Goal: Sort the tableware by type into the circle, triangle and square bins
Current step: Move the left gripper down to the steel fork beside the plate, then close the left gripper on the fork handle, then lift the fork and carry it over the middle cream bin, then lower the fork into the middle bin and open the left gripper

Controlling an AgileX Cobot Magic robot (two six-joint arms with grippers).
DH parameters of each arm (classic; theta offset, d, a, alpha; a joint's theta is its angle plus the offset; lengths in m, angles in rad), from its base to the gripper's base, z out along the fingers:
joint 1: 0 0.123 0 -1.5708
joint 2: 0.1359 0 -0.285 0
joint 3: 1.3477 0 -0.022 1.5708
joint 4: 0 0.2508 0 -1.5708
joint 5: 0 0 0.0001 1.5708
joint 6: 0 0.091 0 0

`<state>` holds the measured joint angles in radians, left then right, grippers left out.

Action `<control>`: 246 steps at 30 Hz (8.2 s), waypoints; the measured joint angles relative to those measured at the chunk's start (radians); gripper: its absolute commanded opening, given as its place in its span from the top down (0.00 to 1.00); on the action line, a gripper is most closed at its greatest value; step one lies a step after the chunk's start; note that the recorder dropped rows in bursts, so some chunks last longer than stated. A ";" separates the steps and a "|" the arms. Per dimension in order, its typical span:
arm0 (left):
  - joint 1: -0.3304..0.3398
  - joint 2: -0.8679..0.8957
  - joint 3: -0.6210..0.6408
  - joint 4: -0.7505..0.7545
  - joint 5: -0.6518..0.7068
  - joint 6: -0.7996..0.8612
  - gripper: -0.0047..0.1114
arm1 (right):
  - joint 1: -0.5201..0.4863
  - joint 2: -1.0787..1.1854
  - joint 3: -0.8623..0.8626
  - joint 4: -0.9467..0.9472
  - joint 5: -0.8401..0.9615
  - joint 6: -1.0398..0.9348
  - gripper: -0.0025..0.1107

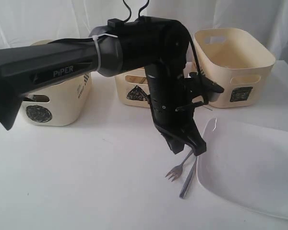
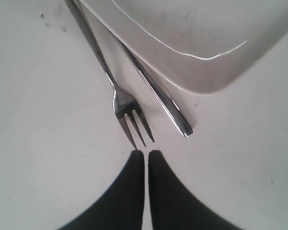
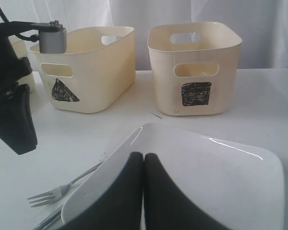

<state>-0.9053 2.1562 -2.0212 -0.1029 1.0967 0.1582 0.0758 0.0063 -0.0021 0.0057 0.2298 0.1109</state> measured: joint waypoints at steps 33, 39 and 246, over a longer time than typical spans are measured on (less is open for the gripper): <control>0.000 0.000 0.000 -0.203 -0.201 0.000 0.87 | 0.000 0.000 0.000 0.000 0.000 0.000 0.98; 0.000 0.000 0.006 -0.110 -0.199 0.000 0.87 | 0.000 0.000 0.000 0.000 0.000 0.000 0.98; 0.239 0.097 0.015 0.634 -1.188 -0.426 0.96 | 0.000 0.000 0.000 0.000 0.000 0.000 0.98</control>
<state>-0.6663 2.2528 -2.0059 0.5316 -0.0916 -0.2678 0.0758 0.0063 -0.0021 0.0057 0.2298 0.1109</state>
